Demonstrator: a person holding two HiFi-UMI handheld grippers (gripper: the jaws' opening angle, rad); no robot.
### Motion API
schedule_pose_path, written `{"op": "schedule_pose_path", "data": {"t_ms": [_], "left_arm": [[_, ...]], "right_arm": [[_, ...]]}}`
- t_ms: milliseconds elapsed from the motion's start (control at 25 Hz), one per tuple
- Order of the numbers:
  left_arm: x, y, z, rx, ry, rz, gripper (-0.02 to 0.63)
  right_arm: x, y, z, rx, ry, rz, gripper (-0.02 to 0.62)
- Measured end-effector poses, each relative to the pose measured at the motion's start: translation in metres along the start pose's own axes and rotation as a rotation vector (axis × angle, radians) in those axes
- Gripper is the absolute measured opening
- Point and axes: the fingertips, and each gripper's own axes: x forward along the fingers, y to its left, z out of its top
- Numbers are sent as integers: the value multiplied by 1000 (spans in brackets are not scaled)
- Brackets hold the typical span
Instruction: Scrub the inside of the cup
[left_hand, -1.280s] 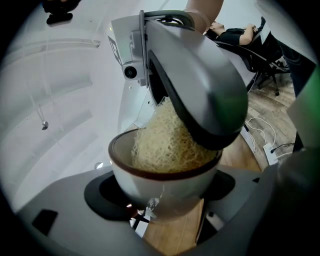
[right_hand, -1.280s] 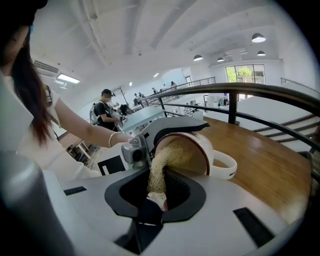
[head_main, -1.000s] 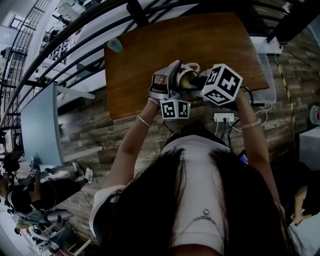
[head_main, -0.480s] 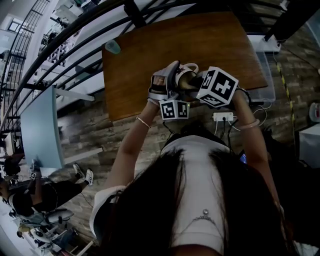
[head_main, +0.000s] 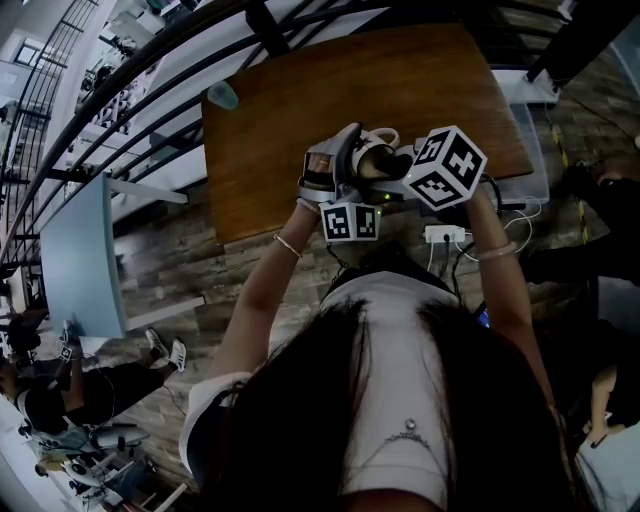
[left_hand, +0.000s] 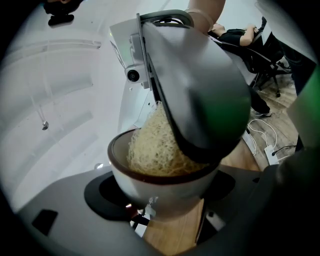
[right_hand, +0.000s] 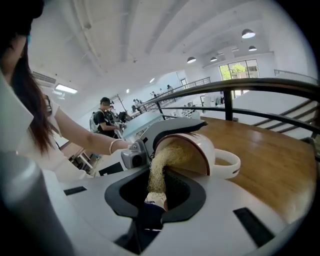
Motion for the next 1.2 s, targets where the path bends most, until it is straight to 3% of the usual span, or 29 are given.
{"op": "schedule_pose_path", "data": {"t_ms": [680, 1200], "left_arm": [[4, 12, 4, -30, -16, 46, 411], [1, 16, 10, -33, -18, 85, 411]], "right_arm": [[-15, -2, 31, 272, -349, 136, 80], [-29, 0, 41, 402, -537, 217, 80]]}}
